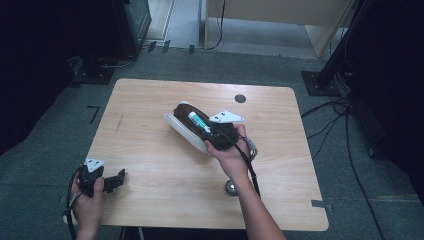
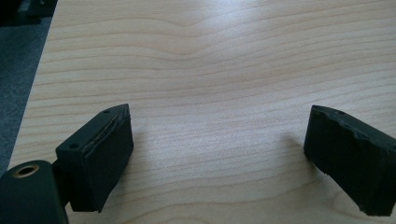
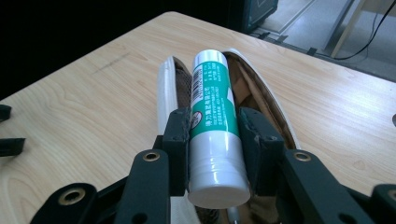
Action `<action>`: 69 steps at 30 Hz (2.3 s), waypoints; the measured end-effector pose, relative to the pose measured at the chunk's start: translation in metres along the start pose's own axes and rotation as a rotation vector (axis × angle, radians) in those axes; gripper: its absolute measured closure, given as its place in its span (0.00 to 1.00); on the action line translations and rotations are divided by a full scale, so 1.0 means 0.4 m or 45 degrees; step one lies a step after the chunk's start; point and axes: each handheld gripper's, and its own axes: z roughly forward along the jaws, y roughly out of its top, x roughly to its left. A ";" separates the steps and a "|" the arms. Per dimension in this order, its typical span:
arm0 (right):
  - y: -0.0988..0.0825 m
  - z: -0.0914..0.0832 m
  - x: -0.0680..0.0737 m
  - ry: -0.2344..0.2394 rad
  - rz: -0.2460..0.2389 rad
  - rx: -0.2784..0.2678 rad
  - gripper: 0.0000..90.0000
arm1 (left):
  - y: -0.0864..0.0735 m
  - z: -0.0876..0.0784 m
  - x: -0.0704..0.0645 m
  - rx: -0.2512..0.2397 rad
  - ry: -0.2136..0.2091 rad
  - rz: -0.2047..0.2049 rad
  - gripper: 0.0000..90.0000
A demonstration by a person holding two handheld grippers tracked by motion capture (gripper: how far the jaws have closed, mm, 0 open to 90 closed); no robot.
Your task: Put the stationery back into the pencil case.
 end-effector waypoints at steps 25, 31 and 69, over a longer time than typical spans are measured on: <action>-0.080 0.154 -0.064 0.025 0.043 0.193 0.72 | 0.000 0.000 0.000 -0.001 0.000 -0.001 0.09; -0.094 0.167 -0.068 0.033 0.060 0.218 0.72 | 0.000 0.000 0.000 -0.001 0.000 -0.001 0.09; -0.111 0.196 -0.080 0.023 0.037 0.387 0.71 | 0.000 0.000 0.000 -0.001 0.000 0.000 0.09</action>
